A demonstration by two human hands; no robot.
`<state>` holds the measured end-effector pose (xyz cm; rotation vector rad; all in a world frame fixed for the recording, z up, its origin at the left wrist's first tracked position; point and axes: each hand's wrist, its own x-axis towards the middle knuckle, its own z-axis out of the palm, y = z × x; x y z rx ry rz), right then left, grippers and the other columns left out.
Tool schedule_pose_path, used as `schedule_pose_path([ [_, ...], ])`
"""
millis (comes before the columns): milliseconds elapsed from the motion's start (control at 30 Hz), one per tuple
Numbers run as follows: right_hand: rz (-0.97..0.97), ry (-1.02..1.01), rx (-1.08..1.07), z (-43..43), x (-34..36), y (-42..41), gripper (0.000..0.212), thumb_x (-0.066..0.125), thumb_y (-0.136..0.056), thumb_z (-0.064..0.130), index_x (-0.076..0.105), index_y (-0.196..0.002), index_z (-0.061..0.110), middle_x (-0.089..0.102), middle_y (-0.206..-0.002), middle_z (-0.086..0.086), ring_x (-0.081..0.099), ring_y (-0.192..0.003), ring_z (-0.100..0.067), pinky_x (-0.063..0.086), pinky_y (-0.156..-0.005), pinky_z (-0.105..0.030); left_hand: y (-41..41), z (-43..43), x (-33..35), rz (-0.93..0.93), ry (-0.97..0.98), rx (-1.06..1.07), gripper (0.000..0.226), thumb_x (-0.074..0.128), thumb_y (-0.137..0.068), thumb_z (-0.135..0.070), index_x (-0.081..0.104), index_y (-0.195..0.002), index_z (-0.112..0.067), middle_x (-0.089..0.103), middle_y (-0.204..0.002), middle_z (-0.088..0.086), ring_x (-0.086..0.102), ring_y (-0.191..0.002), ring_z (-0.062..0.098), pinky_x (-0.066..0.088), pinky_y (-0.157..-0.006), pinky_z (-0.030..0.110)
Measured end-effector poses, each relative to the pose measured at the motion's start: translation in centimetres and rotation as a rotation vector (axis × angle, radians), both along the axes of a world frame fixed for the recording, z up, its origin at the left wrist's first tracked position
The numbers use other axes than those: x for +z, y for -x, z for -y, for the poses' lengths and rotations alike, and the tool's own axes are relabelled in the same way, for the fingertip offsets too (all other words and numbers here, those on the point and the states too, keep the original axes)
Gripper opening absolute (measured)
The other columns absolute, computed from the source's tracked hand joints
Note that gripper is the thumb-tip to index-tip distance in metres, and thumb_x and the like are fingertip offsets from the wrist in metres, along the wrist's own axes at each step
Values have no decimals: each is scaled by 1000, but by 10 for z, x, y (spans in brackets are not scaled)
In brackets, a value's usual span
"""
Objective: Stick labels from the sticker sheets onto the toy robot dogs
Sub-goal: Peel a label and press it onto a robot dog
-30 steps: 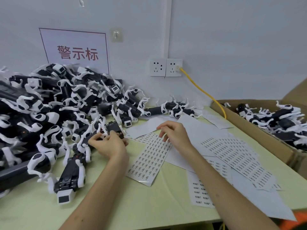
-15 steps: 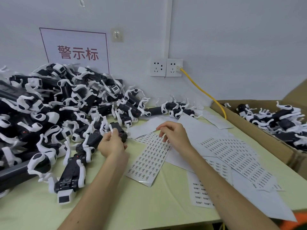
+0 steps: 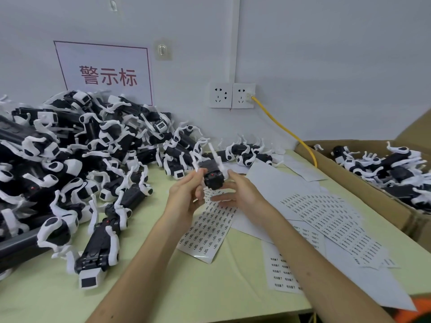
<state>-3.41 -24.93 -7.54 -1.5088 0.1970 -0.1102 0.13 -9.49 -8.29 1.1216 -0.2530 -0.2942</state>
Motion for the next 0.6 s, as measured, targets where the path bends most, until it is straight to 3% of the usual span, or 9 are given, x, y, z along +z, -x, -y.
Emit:
schedule_pose_path([
  [133,3,-189,56,3,2,3,54,29,-110,48,65,-127,12,72,-121,-16,70,-106,-37,53,-84,-38,7,4,0,111,-71,-109,45,70,-84,-40,72,-119,-11,42,-56,-3,39,-52,8,34,-55,21],
  [333,52,-281,-79,4,2,0,33,45,-106,29,62,-130,13,68,-111,-16,69,-87,-28,56,-69,-36,4,6,-2,99,-142,-75,23,63,-101,-30,78,-113,-17,51,-64,-3,47,-56,10,38,-57,23],
  [433,124,-201,-146,7,0,-1,20,50,-104,26,69,-112,29,71,-107,-8,70,-89,-25,57,-68,-33,0,4,-1,41,-206,-1,24,62,-101,-36,79,-108,-20,62,-73,-4,56,-61,11,44,-56,22],
  [533,176,-79,-169,7,0,-1,23,54,-104,28,72,-117,33,74,-106,11,70,-102,-12,53,-86,-31,1,1,-1,-2,-313,-89,35,63,-97,-52,75,-114,-25,77,-98,-7,70,-81,12,53,-69,26],
  [600,205,0,-160,3,0,0,25,55,-104,26,74,-117,35,74,-110,20,65,-112,-1,49,-91,-21,4,4,-3,23,-340,-134,43,67,-92,-58,74,-118,-25,78,-110,-6,73,-95,14,55,-78,30],
])
